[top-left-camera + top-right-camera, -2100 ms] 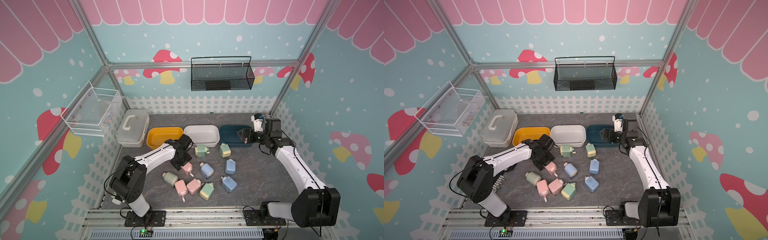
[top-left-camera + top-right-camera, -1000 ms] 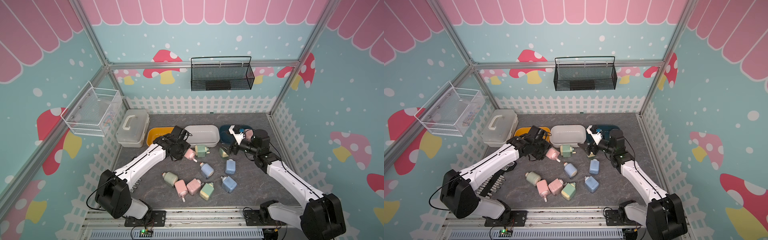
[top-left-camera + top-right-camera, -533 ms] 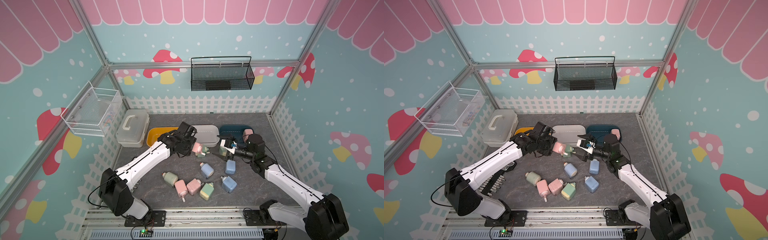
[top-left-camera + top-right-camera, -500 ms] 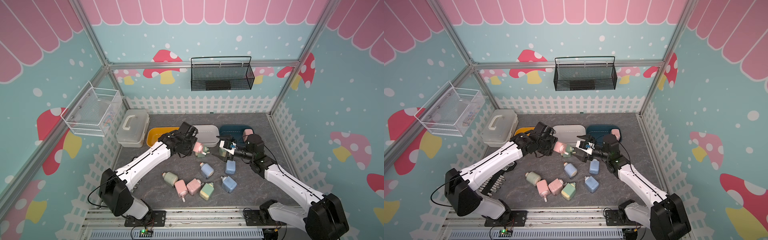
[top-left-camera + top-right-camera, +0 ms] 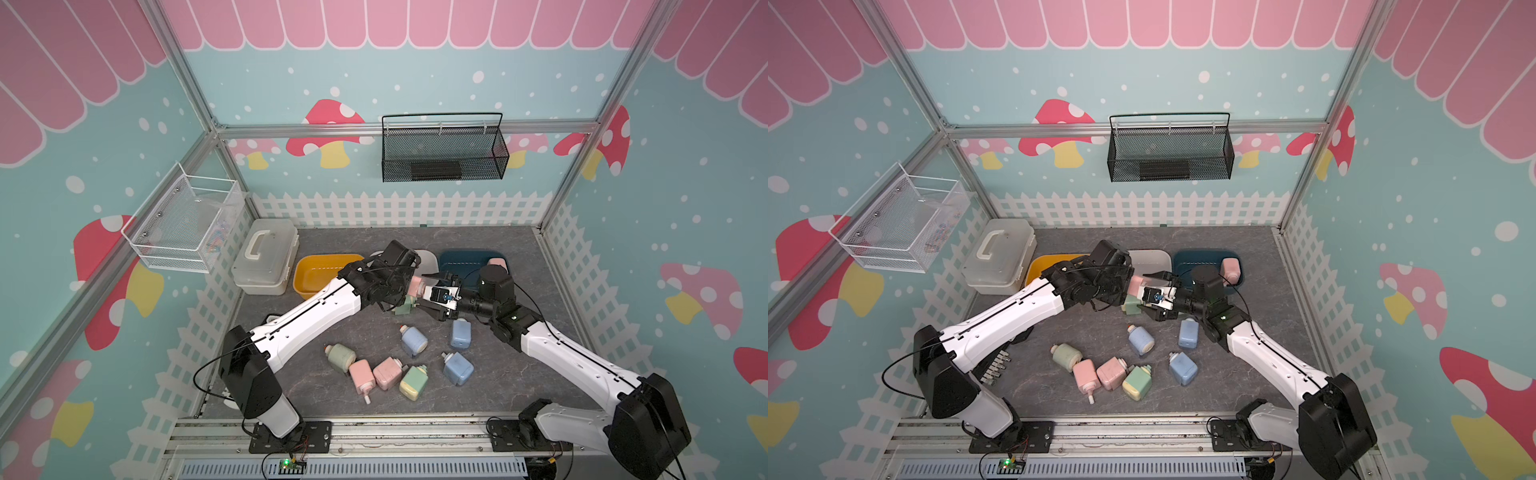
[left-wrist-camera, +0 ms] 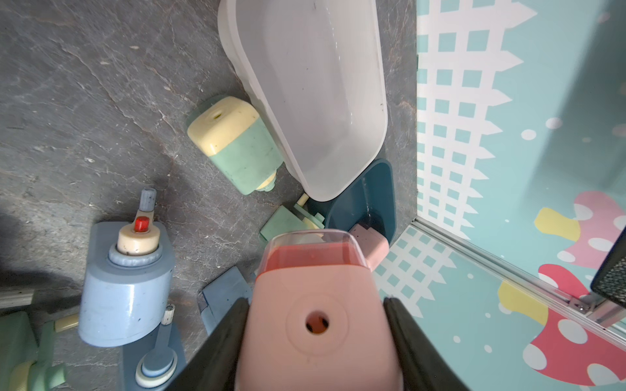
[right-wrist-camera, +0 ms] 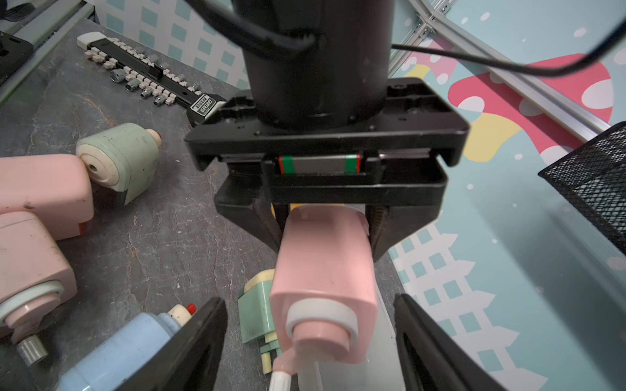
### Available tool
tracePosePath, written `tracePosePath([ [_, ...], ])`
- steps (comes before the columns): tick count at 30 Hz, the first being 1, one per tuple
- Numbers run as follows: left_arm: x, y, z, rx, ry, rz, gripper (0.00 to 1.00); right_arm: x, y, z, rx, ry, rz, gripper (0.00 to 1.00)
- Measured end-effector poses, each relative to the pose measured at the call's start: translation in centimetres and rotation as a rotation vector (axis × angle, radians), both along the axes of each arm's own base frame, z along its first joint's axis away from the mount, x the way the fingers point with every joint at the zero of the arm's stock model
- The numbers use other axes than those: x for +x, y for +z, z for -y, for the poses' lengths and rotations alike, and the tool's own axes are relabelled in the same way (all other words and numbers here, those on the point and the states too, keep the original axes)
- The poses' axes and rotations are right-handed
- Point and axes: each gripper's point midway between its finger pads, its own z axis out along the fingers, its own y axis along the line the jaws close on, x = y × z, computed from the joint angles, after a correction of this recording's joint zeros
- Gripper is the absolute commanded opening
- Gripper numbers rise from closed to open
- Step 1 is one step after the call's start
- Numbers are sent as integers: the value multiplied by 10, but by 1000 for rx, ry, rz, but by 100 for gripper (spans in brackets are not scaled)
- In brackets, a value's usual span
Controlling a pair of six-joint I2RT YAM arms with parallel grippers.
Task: Place the pencil sharpeners by color into the storage box
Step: Pick up the pencil sharpener from the center of the board.
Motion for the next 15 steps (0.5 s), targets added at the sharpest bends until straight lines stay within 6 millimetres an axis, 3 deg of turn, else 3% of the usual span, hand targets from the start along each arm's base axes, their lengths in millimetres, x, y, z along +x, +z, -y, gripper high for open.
tracePosePath([
  [15, -3, 1, 9, -33, -7, -12, 0, 10, -11, -3, -39, -37, 20, 71],
])
